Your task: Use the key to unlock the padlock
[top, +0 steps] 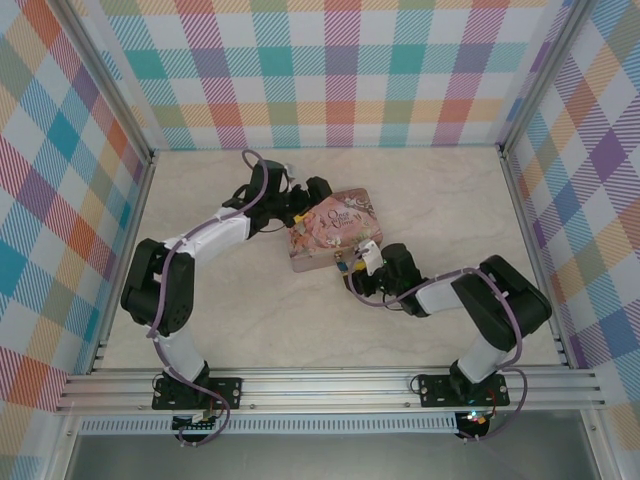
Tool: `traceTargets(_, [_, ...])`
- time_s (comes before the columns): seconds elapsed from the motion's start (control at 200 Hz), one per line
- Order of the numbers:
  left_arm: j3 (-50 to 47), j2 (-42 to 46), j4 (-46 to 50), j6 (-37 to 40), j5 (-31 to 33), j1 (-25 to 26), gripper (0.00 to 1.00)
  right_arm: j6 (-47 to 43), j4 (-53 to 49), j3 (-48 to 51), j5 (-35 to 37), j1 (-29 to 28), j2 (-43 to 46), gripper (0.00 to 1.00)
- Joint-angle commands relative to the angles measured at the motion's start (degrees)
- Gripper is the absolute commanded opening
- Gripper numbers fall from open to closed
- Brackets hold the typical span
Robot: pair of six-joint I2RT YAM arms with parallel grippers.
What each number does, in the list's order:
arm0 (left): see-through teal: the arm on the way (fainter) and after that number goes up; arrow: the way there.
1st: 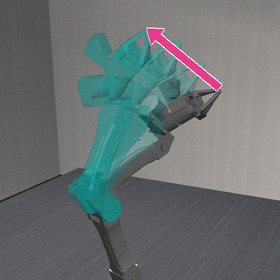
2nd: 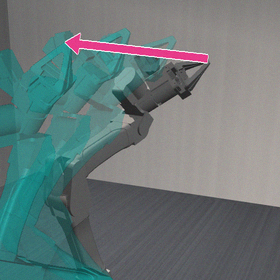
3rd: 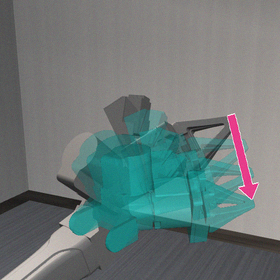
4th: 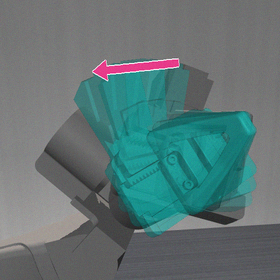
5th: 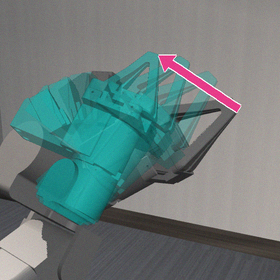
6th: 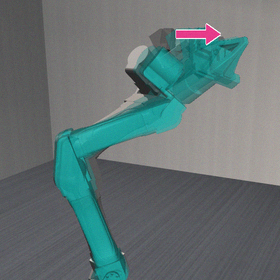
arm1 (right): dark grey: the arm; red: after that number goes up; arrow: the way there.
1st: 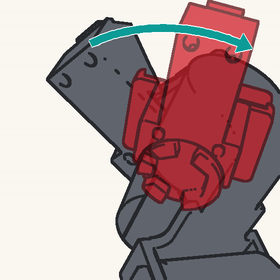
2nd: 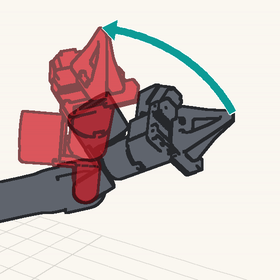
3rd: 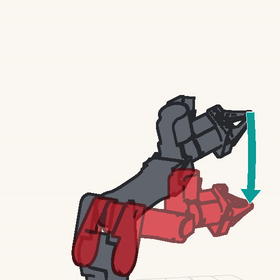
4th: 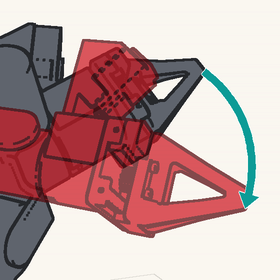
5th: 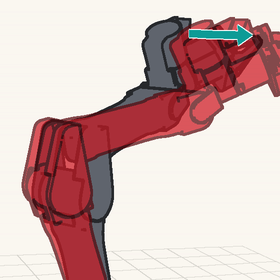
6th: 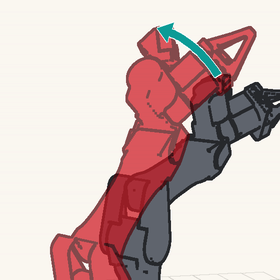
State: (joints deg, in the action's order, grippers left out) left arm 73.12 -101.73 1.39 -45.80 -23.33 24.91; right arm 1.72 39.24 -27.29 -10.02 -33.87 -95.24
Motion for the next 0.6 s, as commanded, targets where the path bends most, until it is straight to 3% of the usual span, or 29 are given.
traceTargets(0.0, [1.6,-1.2,0.3,-0.3,0.2,0.2,1.00,-1.7,4.6,-2.6,0.8,-0.8,-2.1,0.48])
traceTargets(0.595, [3.0,-3.1,1.0,-1.3,0.5,0.1,1.00,-2.7,5.4,-3.4,0.5,-1.9,-5.5,0.29])
